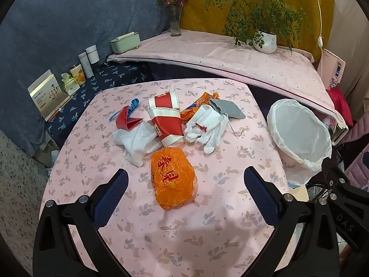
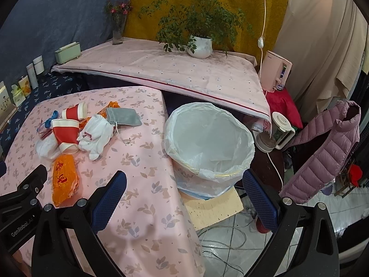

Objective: Collect trash
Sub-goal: 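Reach the left tool to the orange plastic bag and close on it, then carry the orange bag with the left tool over the bin and release, then move both tools back over the table toward the tissue and cup, then grasp the white tissue with the left tool while the right tool grasps the red-white cup, then carry tissue and cup to the bin and open both tools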

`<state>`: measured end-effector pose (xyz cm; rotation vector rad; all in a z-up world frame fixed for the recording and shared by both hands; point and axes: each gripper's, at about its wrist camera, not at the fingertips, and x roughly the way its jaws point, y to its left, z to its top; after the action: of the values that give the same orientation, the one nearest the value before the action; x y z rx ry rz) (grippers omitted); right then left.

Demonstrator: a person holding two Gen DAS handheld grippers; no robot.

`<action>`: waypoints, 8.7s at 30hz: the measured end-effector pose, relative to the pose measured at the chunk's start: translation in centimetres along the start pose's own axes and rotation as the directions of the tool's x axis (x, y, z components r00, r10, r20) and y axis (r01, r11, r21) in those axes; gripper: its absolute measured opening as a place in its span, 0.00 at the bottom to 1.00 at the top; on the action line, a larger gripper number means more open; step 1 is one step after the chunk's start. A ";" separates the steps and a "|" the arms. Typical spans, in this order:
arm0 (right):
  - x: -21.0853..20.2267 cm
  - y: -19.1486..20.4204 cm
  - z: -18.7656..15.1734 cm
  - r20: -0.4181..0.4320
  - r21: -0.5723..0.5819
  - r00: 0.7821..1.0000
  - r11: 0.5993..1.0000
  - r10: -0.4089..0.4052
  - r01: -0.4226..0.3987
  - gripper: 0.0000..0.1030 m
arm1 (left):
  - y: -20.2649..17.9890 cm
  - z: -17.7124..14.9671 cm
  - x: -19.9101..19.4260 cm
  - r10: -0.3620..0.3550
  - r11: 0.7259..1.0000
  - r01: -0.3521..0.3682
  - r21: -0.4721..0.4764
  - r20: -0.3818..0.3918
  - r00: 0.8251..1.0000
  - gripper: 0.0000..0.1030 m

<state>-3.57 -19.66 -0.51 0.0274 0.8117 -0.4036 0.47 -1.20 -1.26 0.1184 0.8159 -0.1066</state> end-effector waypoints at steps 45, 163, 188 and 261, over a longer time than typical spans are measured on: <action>11.0 12.2 2.4 -0.064 -0.070 0.964 0.962 0.260 -0.264 0.86 | 7.8 -2.7 16.7 -0.300 0.929 0.199 -0.312 -0.320 0.899 0.09; 8.9 -2.3 10.7 0.100 0.183 0.960 0.944 0.261 -0.276 0.58 | -5.1 10.4 10.9 -0.264 0.963 0.263 -0.052 -0.011 0.964 0.75; 9.4 12.4 6.5 -0.035 0.006 0.918 0.919 0.395 -0.395 0.59 | 12.1 3.5 15.4 -0.087 0.953 0.041 -0.299 -0.143 0.986 0.86; 10.1 17.1 5.4 -0.066 -0.068 0.880 0.878 0.470 -0.474 0.18 | 8.7 7.0 11.3 -0.414 0.900 0.389 -0.197 -0.105 0.904 0.04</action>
<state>12.60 -8.30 -6.17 0.1573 0.8369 0.0959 14.45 5.79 -4.18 -0.2121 0.9829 -0.4231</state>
